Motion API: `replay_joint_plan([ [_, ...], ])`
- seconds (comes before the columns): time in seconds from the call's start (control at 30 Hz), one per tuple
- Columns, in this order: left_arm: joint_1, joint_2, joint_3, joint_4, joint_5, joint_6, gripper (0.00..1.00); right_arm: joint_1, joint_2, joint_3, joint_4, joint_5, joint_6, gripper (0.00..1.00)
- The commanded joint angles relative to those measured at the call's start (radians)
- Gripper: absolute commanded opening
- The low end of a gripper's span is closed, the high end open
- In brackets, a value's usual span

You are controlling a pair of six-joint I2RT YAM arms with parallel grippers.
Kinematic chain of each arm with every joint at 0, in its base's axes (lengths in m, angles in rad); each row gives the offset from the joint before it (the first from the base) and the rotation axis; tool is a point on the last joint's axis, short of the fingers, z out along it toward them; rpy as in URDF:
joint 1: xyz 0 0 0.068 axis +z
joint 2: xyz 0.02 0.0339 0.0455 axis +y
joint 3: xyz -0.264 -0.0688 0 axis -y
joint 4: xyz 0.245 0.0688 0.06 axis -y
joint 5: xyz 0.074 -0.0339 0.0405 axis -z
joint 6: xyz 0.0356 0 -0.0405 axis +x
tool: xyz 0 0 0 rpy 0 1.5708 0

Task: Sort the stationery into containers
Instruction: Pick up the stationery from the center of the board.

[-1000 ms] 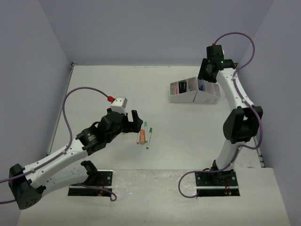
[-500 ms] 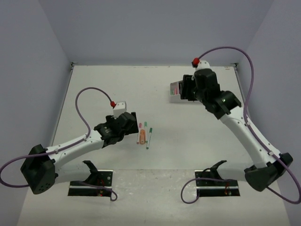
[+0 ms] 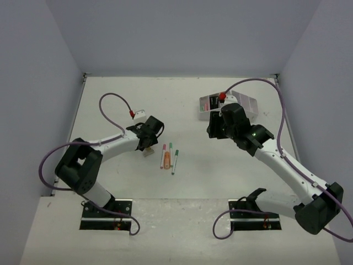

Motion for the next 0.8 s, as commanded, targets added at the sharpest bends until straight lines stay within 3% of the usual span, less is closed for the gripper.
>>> replay_joint_plan([
  [0.0, 0.004, 0.089, 0.071, -0.02, 0.01, -0.092, 0.54, 0.003, -0.07, -0.013, 0.062, -0.01, 0.007, 0.48],
  [0.33, 0.005, 0.171, 0.067, -0.054, 0.042, -0.161, 0.44, 0.003, -0.102, -0.024, 0.059, 0.013, -0.014, 0.47],
  [0.43, 0.004, 0.166, 0.055, -0.041, 0.035, -0.165, 0.36, 0.003, -0.091, -0.022, 0.062, -0.006, -0.013, 0.47],
  [0.6, 0.004, 0.149, 0.07, -0.032, 0.022, -0.163, 0.05, 0.004, -0.083, -0.054, 0.114, -0.07, -0.014, 0.47],
  [0.7, 0.004, 0.12, 0.091, -0.029, 0.024, -0.155, 0.0, 0.003, -0.097, -0.086, 0.179, -0.142, -0.015, 0.47],
  [0.77, 0.003, 0.079, 0.097, -0.007, 0.041, -0.135, 0.0, 0.004, -0.123, -0.148, 0.265, -0.291, -0.001, 0.48],
])
